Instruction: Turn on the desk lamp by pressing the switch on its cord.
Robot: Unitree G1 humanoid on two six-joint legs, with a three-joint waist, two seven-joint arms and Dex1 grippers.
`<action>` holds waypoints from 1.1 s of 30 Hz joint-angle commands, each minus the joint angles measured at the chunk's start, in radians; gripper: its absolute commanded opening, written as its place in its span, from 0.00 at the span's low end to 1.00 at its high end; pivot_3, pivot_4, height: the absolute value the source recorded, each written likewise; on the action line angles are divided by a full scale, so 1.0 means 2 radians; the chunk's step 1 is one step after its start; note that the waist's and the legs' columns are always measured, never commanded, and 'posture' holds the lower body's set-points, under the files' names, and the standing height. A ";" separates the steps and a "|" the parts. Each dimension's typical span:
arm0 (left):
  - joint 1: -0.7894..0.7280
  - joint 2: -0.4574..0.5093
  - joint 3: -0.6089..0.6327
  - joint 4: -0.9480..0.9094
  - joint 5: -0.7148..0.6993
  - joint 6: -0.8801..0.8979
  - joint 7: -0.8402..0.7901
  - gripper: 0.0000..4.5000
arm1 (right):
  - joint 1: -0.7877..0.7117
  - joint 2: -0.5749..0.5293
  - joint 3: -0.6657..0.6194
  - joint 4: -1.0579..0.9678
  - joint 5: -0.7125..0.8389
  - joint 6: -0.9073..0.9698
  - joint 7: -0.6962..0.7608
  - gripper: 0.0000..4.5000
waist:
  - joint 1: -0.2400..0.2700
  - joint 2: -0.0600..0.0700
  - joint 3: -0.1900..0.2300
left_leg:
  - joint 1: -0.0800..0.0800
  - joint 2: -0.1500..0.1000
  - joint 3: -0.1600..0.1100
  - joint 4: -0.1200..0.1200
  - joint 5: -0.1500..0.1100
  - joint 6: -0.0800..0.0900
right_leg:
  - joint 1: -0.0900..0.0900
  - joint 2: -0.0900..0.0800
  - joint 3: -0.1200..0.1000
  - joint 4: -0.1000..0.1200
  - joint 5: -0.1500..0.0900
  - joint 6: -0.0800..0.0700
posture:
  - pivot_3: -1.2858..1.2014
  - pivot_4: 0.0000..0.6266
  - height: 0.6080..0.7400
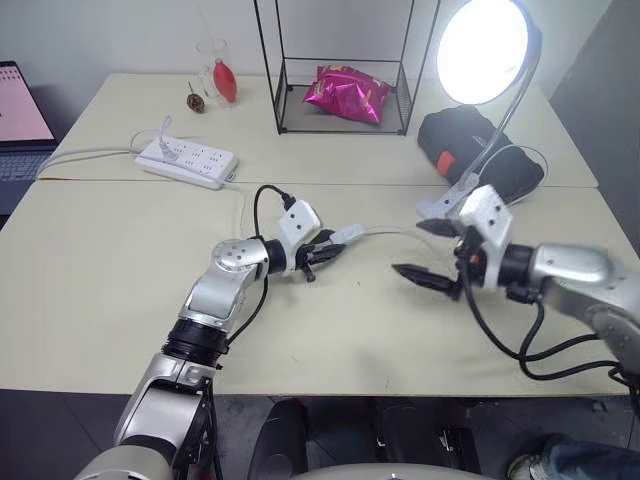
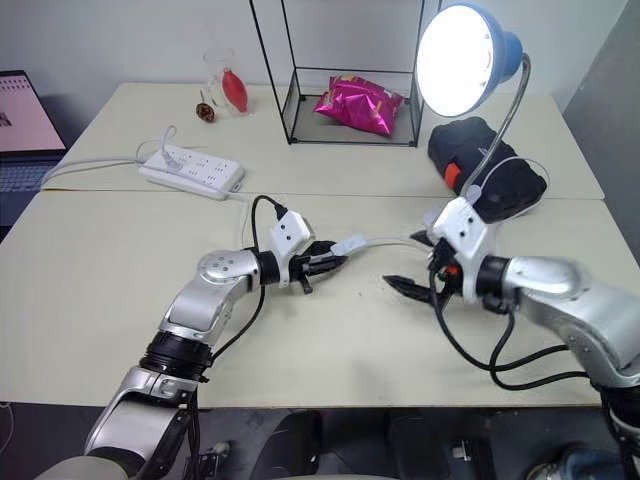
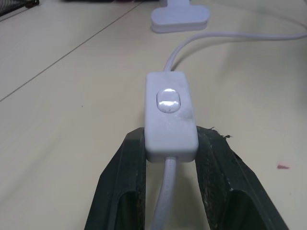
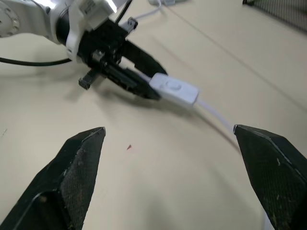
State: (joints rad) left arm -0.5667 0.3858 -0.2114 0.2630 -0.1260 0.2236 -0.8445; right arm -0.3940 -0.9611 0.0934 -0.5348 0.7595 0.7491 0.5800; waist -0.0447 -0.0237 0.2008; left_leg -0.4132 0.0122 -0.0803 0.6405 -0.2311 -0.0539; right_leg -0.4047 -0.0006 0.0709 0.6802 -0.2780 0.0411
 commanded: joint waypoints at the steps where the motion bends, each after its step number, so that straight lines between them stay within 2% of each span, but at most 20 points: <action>1: -0.004 -0.006 -0.002 0.019 0.009 -0.034 -0.006 0.24 | -0.010 -0.030 -0.042 0.012 -0.021 -0.027 0.063 1.00 | 0.002 0.000 0.000 | 0.000 0.000 0.000 0.000 0.000 0.000 | 0.000 0.000 0.000 0.000 0.000 0.000 | 0.52 0.24 1.00; 8: -0.004 -0.009 -0.002 0.047 0.014 -0.055 -0.024 0.24 | -0.016 -0.028 -0.064 0.026 -0.038 -0.027 0.096 1.00 | 0.005 0.000 0.000 | -0.001 0.000 0.000 0.002 0.000 0.000 | 0.000 0.000 0.000 0.000 0.001 0.001 | 0.52 0.24 1.00; 10: -0.004 -0.009 0.000 0.050 0.013 -0.055 -0.027 0.40 | -0.015 -0.027 -0.065 0.025 -0.042 -0.026 0.101 1.00 | 0.006 0.000 0.000 | -0.001 0.000 0.000 0.002 0.000 0.000 | 0.000 0.000 0.000 0.000 0.001 0.001 | 0.52 0.24 1.00; 13: -0.003 -0.008 0.004 0.047 0.008 -0.049 -0.035 0.52 | -0.015 -0.025 -0.066 0.025 -0.043 -0.024 0.107 1.00 | 0.006 0.000 0.000 | -0.001 0.000 0.000 0.002 0.000 0.000 | 0.000 0.000 0.000 0.000 0.001 0.001 | 0.52 0.24 1.00; 19: 0.005 0.003 0.016 0.020 -0.002 -0.038 -0.046 0.82 | -0.026 -0.020 -0.062 0.034 -0.057 -0.028 0.117 1.00 | 0.006 0.000 0.000 | -0.001 0.000 0.000 0.002 0.000 0.000 | 0.000 0.000 0.000 0.000 0.001 0.001 | 0.52 0.24 1.00; 23: 0.023 0.029 0.045 -0.051 -0.025 -0.006 -0.045 0.99 | -0.029 -0.016 -0.060 0.045 -0.070 -0.038 0.128 1.00 | 0.006 0.000 0.000 | -0.001 0.000 0.000 0.002 0.000 0.000 | 0.000 0.000 0.000 0.000 0.001 0.001 | 0.52 0.24 1.00; 28: 0.048 0.075 0.089 -0.163 -0.068 0.085 -0.037 0.99 | -0.027 -0.010 -0.057 0.069 -0.096 -0.071 0.152 1.00 | 0.006 0.000 0.000 | -0.001 0.000 0.000 0.002 0.000 0.000 | 0.000 0.000 0.000 0.000 0.001 0.001 | 0.52 0.24 1.00; 33: 0.092 0.140 0.146 -0.242 -0.089 0.127 -0.031 0.99 | -0.012 -0.001 -0.071 0.098 -0.104 -0.114 0.189 1.00 | 0.005 0.000 0.000 | -0.001 0.000 0.000 0.002 0.000 0.000 | 0.000 0.000 0.000 0.000 0.001 0.001 | 0.52 0.24 1.00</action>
State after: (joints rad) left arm -0.3946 0.6284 0.0176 -0.1500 -0.2736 0.4518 -0.9086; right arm -0.4186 -0.9634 -0.0087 -0.3490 0.5684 0.5718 0.9255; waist -0.0351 -0.0235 0.2008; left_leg -0.4147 0.0127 -0.0806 0.6451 -0.2311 -0.0539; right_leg -0.4046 -0.0013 0.0708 0.6808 -0.2757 0.0437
